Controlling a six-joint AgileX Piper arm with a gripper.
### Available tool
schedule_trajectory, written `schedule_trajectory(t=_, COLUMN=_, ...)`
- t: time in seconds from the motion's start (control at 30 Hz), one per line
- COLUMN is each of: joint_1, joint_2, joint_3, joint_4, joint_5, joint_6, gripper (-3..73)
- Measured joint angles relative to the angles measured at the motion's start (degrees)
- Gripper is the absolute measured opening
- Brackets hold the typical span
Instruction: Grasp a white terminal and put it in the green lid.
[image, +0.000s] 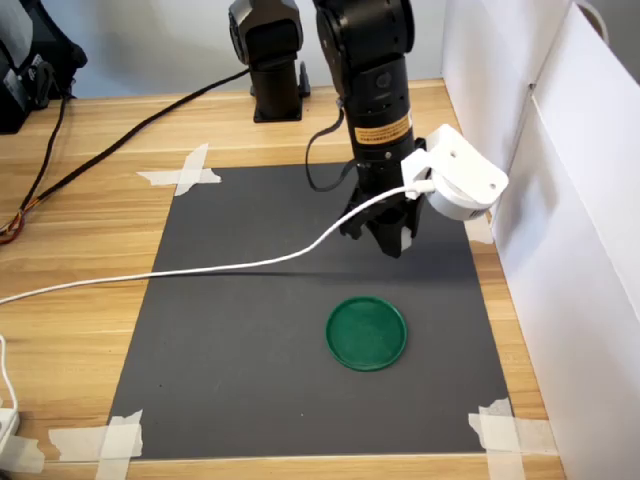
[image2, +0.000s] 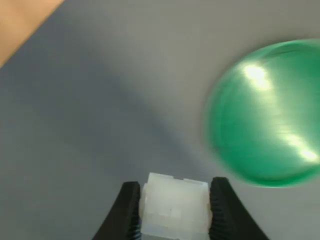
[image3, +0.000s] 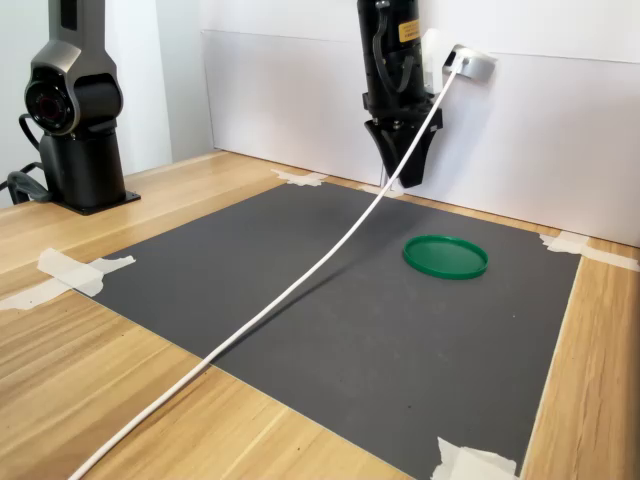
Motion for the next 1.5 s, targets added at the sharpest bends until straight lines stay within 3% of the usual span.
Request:
schedule_trajectory(t=0.23, joint_1=-4.13, joint_2=3.61, joint_3=-6.33, joint_4=-1.53, joint_5=0.85, joint_6=-1.62, gripper=31.1)
schedule_trajectory(t=0.5, joint_1=-4.31, joint_2=10.21, joint_3=-6.62, joint_4=-4.96, joint_5=0.75, joint_6=-2.49, gripper=31.1)
schedule_trajectory(t=0.9, joint_1=-4.31, joint_2=13.73, joint_3=-6.86, joint_4=-4.93, joint_5=-1.27, joint_6=-3.11, gripper=31.2)
schedule_trajectory(t=1.2, joint_1=-4.31, joint_2=12.82, joint_3=-6.94, joint_4=-1.83, joint_5=-1.88, joint_6=-4.48, gripper=52.0)
schedule_trajectory(t=1.5, joint_1=-4.67, joint_2=2.31, joint_3=-6.94, joint_4=-0.39, joint_5=-2.23, joint_6=-4.92, gripper=53.4)
